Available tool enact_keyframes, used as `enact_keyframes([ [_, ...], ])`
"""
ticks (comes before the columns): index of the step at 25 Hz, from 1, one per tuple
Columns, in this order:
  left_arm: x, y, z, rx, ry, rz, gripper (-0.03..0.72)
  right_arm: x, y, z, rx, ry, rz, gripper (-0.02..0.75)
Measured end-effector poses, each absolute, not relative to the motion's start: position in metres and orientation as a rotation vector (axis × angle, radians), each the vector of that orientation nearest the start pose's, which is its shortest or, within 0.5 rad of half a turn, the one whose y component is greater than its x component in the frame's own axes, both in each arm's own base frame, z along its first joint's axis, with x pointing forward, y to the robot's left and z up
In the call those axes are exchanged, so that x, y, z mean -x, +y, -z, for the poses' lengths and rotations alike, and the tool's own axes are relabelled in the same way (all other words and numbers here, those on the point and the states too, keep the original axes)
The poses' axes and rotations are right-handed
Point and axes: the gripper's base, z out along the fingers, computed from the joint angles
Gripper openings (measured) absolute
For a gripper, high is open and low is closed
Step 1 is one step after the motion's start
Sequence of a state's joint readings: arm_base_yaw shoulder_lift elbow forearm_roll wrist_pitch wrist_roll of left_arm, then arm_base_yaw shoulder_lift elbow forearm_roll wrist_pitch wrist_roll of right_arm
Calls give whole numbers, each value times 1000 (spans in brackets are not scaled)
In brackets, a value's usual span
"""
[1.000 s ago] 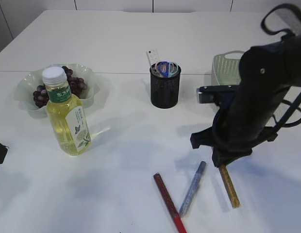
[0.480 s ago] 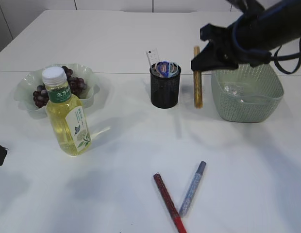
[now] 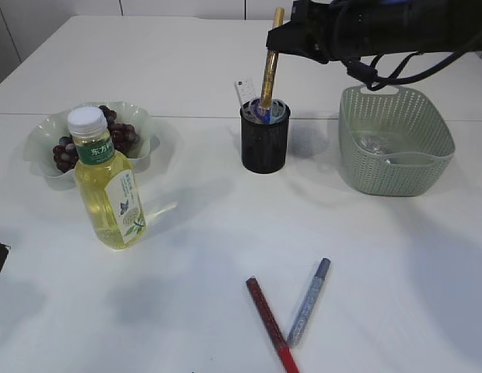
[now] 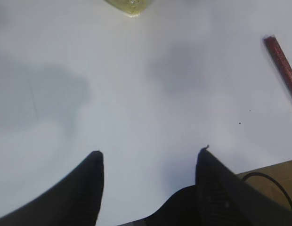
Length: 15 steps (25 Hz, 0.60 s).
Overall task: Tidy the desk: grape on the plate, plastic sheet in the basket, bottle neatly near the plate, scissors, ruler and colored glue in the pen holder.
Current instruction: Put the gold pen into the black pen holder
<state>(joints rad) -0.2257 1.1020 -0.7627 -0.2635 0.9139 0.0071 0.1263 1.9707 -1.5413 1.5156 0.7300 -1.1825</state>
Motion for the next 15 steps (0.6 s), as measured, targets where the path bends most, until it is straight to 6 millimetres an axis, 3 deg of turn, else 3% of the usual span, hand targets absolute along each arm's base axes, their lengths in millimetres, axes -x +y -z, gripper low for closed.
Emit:
enact_keyframes([
  [7,-182,-61,-270,-158,2745,392,448,-477,121,-253,368,1817,-947,99],
  [15,-182,-61,-270,-158,2745,392,438,-494,123,-227,575,1722,-763,99],
])
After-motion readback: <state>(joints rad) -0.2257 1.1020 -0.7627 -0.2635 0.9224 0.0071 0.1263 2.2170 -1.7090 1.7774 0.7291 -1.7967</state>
